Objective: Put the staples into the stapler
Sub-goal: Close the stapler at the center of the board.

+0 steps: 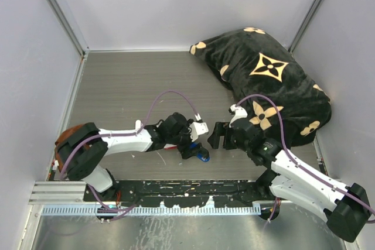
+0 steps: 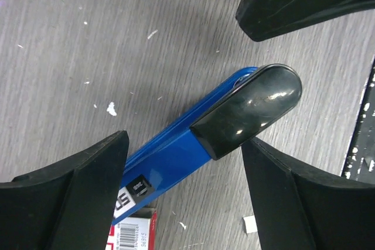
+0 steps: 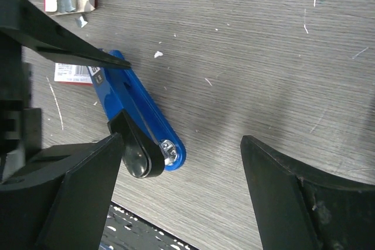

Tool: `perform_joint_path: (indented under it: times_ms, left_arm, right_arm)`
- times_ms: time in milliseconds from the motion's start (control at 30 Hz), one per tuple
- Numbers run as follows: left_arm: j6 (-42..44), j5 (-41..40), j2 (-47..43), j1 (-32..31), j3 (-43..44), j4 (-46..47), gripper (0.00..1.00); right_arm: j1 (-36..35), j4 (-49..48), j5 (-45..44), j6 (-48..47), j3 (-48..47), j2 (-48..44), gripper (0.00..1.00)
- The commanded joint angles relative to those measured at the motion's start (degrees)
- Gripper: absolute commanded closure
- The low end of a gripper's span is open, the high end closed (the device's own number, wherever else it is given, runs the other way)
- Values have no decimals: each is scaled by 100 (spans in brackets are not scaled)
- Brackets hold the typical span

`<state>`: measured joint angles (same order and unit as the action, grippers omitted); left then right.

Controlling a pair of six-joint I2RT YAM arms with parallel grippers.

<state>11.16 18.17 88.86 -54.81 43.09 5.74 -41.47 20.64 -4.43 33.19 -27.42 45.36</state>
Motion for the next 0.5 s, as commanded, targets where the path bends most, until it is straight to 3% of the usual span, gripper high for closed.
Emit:
perform_joint_path:
  times_ms: [0, 100, 300, 467]
  left_arm:
    - [277, -420, 280, -245, 364, -313, 26]
    - [358, -708, 360, -465, 466, -580, 41]
    - [427, -1092, 218, -717, 194, -483, 62]
    - [413, -1364, -63, -909, -108, -189, 94]
  right_arm:
    - [48, -256, 163, 129, -285, -150, 13]
    - [76, -233, 145, 250, -235, -239, 13]
    - [185, 200, -167, 739, -240, -200, 12]
    - [660, 348, 248, 891, -190, -213, 12]
